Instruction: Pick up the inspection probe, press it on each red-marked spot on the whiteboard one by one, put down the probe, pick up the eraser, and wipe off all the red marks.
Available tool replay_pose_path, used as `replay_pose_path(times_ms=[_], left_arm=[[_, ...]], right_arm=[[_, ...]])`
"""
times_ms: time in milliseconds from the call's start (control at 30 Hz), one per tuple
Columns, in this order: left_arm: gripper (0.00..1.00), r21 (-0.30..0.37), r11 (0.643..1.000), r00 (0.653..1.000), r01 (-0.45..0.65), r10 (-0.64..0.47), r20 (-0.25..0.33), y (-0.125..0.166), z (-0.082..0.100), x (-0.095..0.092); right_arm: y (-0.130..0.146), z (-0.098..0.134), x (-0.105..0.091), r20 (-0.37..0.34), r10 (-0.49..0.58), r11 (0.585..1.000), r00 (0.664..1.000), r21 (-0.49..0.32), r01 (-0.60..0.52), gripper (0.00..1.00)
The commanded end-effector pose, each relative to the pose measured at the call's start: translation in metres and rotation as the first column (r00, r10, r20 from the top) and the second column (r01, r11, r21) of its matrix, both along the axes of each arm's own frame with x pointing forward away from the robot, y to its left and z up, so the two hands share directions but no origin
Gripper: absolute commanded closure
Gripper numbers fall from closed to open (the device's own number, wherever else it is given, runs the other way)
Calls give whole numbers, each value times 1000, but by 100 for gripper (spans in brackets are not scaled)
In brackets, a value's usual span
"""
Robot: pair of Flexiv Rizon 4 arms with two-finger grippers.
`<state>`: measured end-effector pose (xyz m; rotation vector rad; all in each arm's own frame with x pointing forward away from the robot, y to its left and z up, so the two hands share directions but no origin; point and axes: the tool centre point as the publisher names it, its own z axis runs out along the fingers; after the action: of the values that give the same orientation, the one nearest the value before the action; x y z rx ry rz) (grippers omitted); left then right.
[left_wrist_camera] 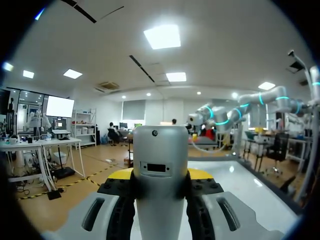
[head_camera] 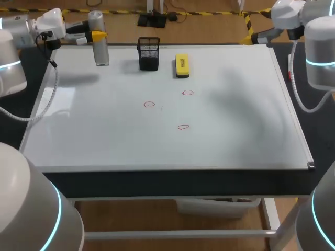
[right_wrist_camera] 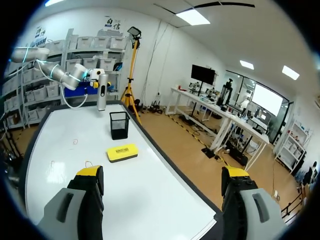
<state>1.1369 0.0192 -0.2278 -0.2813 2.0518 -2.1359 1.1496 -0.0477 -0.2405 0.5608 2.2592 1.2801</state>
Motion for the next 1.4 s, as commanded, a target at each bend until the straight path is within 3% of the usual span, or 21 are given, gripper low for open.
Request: replay_pose_path(times_ms=[33,667,900,1400], left_arm=[[100,4,1000,1000,-13,13,1,-1,3,-4],[100,4,1000,1000,-13,13,1,-1,3,-4],[100,4,1000,1000,-13,13,1,-1,3,-4],[100,4,1000,1000,-13,13,1,-1,3,-4]], right_arm=[[11,0,23,-99,106,992,989,-51,-112,0],[77,-26,67,-197,243,926,950,-246,-288,0],[77,-26,72,-257,328,869,909,-296,-397,0],[72,-54,71,-348,424,768,836,-352,-535,0]])
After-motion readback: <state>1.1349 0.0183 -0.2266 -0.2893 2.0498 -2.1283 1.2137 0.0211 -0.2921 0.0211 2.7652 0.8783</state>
